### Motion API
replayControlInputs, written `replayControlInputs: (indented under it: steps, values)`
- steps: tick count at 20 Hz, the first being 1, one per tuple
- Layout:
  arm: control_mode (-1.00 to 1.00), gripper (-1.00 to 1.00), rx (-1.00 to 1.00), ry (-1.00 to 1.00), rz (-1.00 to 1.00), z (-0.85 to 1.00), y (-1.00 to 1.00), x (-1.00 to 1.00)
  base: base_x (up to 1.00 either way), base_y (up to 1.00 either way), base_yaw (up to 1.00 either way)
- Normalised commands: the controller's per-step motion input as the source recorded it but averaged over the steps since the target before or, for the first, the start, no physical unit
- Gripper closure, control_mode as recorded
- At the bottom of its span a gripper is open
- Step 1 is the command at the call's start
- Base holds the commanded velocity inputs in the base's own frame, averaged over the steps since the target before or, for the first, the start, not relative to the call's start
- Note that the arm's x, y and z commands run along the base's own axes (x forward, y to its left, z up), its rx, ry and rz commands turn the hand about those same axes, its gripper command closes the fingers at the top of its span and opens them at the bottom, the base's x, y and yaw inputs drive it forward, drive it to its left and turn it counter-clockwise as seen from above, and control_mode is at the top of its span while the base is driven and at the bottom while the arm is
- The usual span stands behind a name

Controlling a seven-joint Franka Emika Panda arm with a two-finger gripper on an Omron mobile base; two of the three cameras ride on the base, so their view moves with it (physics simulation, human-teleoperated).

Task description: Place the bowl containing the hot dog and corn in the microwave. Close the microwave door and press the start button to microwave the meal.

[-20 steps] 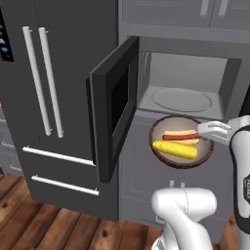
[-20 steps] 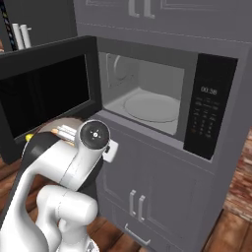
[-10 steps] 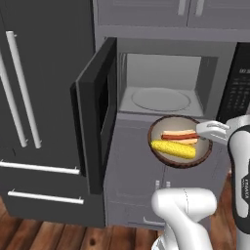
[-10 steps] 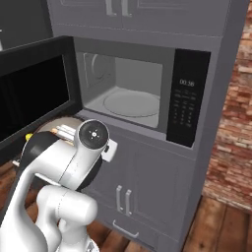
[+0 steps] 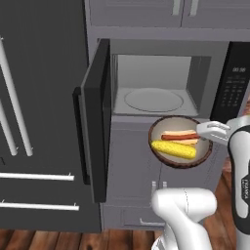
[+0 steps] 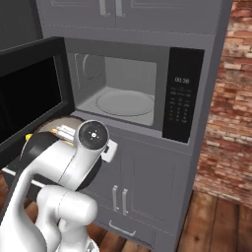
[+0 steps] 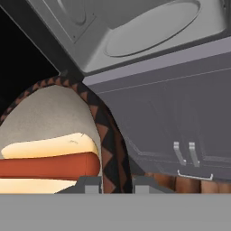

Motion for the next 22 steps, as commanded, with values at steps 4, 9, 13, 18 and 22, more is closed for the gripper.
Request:
replayControlInputs:
  steps: [4, 9, 13, 18, 22]
  values:
    - [-1.00, 1.00, 0.00, 0.00, 0.00, 0.00, 0.00, 0.00, 0.00, 0.00, 0.00]
    - [-1.00, 1.00, 0.00, 0.00, -0.01, 0.00, 0.02, 0.06, 0.00, 0.00, 0.00]
    - [-1.00, 1.00, 0.00, 0.00, -0.13, 0.00, 0.01, 0.38, 0.00, 0.00, 0.00]
    - [-1.00, 1.00, 0.00, 0.00, -0.21, 0.09, 0.00, 0.43, 0.00, 0.00, 0.00]
    - [-1.00, 1.00, 0.00, 0.00, -0.28, 0.09, 0.00, 0.35, 0.00, 0.00, 0.00]
